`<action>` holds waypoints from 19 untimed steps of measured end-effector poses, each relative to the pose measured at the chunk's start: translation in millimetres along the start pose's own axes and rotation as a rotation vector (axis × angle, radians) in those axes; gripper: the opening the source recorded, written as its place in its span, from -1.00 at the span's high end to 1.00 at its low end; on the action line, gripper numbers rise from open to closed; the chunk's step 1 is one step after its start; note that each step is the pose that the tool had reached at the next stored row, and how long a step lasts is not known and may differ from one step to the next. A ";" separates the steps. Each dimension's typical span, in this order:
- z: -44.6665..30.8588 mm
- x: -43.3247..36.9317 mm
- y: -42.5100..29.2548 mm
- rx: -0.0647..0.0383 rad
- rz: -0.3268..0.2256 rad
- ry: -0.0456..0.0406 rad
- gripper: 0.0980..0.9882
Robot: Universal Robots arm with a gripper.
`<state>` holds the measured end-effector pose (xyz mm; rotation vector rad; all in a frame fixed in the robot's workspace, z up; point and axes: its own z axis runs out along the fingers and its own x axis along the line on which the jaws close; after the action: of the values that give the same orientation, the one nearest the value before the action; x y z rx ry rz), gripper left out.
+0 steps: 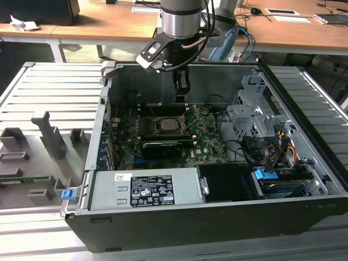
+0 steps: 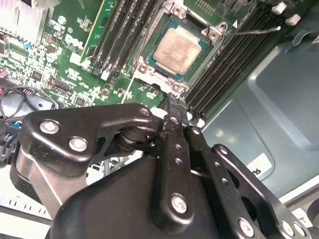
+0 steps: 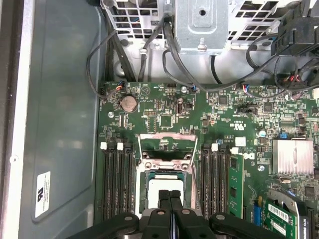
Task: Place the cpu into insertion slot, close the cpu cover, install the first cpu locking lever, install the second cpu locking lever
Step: 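Close the cpu cover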
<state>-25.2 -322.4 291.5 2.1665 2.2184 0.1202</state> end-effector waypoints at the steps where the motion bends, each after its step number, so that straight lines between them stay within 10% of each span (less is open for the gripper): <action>1: 0.1 -0.1 1.3 0.000 0.000 -0.0001 0.98; 19: 2.8 -0.5 18.0 0.001 0.000 -0.0001 0.98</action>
<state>-7.0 -322.5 290.2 2.1668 2.2187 0.1192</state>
